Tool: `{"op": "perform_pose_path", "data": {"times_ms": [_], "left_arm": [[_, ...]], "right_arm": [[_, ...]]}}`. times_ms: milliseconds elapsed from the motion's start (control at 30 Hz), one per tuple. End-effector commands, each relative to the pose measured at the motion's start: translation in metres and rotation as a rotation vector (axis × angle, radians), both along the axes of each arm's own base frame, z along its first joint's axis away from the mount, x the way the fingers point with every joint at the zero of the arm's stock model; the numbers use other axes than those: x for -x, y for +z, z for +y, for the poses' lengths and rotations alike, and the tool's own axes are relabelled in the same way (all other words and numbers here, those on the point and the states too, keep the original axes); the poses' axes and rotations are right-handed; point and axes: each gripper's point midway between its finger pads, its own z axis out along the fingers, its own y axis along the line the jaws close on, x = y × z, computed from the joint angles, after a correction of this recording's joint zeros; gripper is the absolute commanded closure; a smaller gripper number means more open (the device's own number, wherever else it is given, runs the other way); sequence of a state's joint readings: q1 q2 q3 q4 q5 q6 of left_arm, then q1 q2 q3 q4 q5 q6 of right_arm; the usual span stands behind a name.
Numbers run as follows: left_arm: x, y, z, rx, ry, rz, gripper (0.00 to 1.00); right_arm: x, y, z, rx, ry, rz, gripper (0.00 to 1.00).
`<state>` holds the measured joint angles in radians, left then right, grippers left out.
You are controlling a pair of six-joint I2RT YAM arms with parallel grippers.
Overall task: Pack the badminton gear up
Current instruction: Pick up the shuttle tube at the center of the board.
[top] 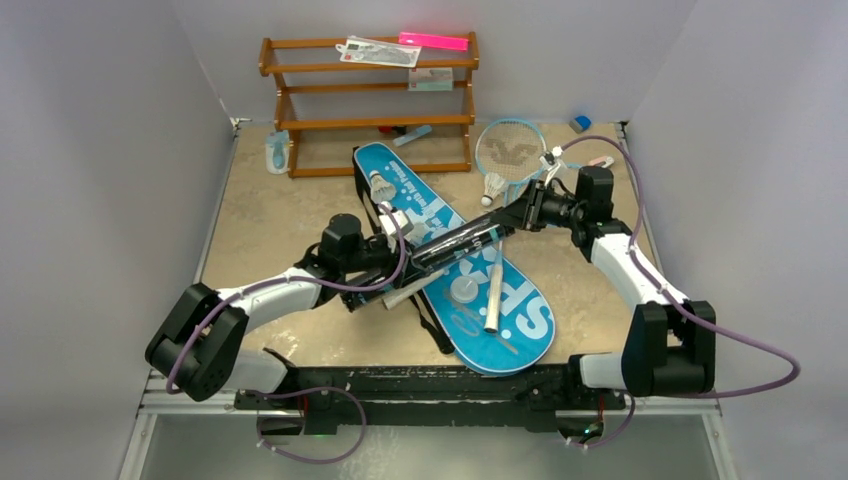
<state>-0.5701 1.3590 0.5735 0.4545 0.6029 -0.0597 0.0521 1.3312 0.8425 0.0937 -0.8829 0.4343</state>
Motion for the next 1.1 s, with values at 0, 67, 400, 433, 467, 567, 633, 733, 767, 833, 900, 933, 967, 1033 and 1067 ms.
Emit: {"op": "perform_pose_path", "data": {"times_ms": [0, 67, 400, 433, 467, 567, 633, 733, 767, 833, 900, 933, 967, 1033, 1067], "left_arm": [[-0.002, 0.027, -0.007, 0.067, -0.046, -0.107, 0.51], [-0.003, 0.026, -0.007, 0.064, -0.034, -0.105, 0.45], [-0.021, 0.048, 0.023, 0.08, 0.2, -0.187, 0.11], [-0.022, 0.053, 0.029, 0.084, 0.233, -0.202, 0.1], [-0.022, 0.059, 0.034, 0.098, 0.263, -0.219, 0.1], [-0.023, 0.084, 0.048, 0.164, 0.359, -0.242, 0.07], [-0.02, 0.104, 0.052, 0.187, 0.375, -0.236, 0.07], [-0.02, 0.133, 0.058, 0.23, 0.423, -0.225, 0.06], [-0.022, 0.14, 0.062, 0.255, 0.457, -0.213, 0.06], [-0.025, 0.148, 0.068, 0.304, 0.519, -0.18, 0.05], [-0.03, 0.154, 0.079, 0.353, 0.617, -0.118, 0.0], [-0.03, 0.157, 0.083, 0.371, 0.646, -0.089, 0.0], [-0.03, 0.159, 0.086, 0.379, 0.669, -0.064, 0.0], [-0.022, 0.179, 0.089, 0.4, 0.653, -0.075, 0.0], [-0.019, 0.19, 0.09, 0.397, 0.644, -0.095, 0.0]], "right_arm": [[0.009, 0.019, 0.009, -0.052, 0.096, -0.037, 0.89], [0.011, 0.023, 0.009, -0.058, 0.101, -0.043, 1.0], [0.021, 0.049, 0.009, -0.047, 0.046, -0.131, 1.0], [0.022, 0.052, 0.009, -0.041, 0.033, -0.143, 1.0], [0.022, 0.055, 0.009, -0.036, 0.02, -0.154, 1.0], [0.023, 0.063, 0.009, -0.027, 0.008, -0.17, 1.0], [0.023, 0.07, 0.011, -0.026, 0.012, -0.18, 1.0], [0.024, 0.08, 0.021, -0.022, 0.031, -0.187, 1.0], [0.026, 0.082, 0.026, -0.018, 0.043, -0.188, 1.0], [0.028, 0.084, 0.036, 0.001, 0.049, -0.191, 1.0], [0.032, 0.088, 0.046, 0.015, 0.059, -0.196, 1.0], [0.033, 0.089, 0.05, 0.022, 0.065, -0.191, 1.0], [0.035, 0.091, 0.053, 0.028, 0.071, -0.193, 1.0], [0.04, 0.095, 0.058, 0.037, 0.088, -0.194, 1.0], [0.042, 0.098, 0.06, 0.042, 0.095, -0.197, 1.0]]}}
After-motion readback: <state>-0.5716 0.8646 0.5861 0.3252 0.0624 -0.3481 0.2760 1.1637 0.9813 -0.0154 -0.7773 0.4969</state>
